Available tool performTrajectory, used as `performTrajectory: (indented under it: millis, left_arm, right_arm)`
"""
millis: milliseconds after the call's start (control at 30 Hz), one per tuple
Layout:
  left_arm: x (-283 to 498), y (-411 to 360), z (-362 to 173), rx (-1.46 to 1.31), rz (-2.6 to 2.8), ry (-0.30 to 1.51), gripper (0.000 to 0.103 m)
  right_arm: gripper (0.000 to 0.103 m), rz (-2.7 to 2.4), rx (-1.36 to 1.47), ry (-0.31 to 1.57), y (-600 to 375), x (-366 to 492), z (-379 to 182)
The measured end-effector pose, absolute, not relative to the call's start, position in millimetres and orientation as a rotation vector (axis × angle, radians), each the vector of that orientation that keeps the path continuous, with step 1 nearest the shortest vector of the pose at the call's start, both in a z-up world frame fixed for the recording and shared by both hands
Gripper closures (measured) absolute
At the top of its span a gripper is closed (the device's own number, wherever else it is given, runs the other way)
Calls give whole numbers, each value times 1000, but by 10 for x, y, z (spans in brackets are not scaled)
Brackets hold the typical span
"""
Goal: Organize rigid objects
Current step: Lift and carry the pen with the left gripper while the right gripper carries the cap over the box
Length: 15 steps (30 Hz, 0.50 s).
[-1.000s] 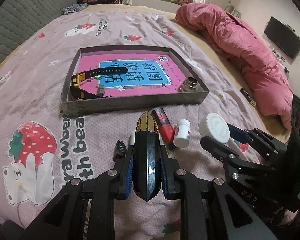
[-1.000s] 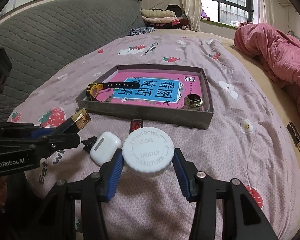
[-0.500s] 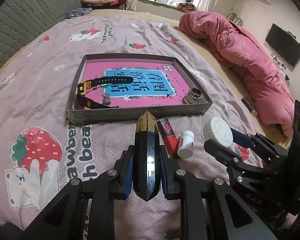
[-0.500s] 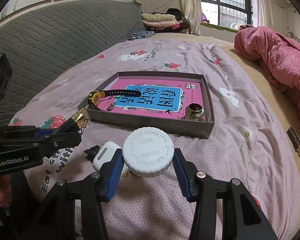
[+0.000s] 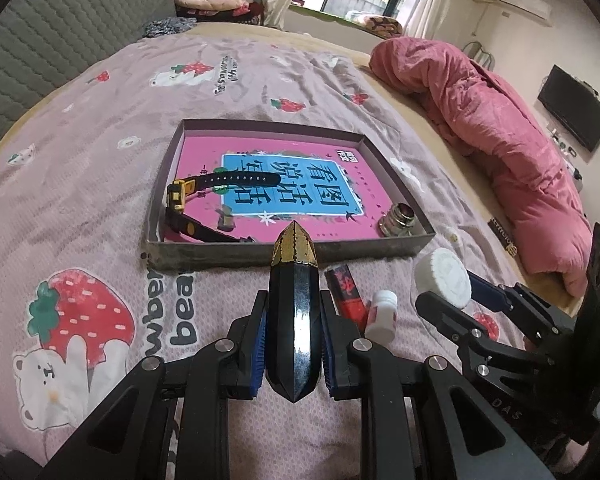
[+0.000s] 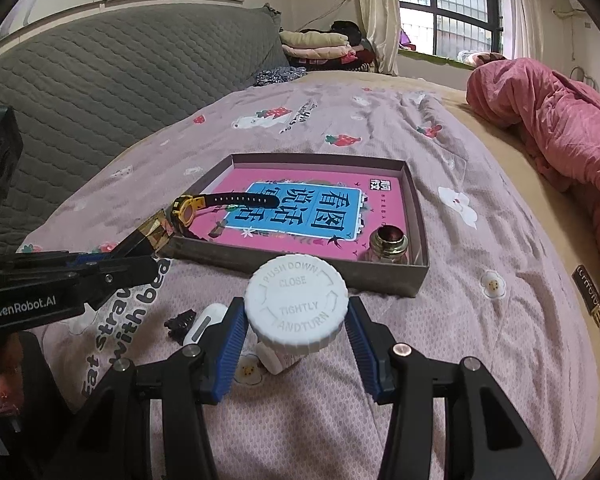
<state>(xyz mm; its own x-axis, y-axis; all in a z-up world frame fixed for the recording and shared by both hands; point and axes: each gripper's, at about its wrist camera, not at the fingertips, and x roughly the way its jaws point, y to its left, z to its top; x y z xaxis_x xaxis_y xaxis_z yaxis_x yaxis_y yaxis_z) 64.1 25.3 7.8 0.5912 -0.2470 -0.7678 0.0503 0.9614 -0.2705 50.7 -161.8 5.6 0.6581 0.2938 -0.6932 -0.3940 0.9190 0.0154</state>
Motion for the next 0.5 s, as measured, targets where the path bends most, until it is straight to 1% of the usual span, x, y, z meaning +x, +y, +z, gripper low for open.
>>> performTrajectory:
  millis: [500]
  left_arm:
    - [853, 321, 96, -258, -171, 901, 80]
  right_arm:
    - [53, 387, -141, 747, -1540, 689, 109]
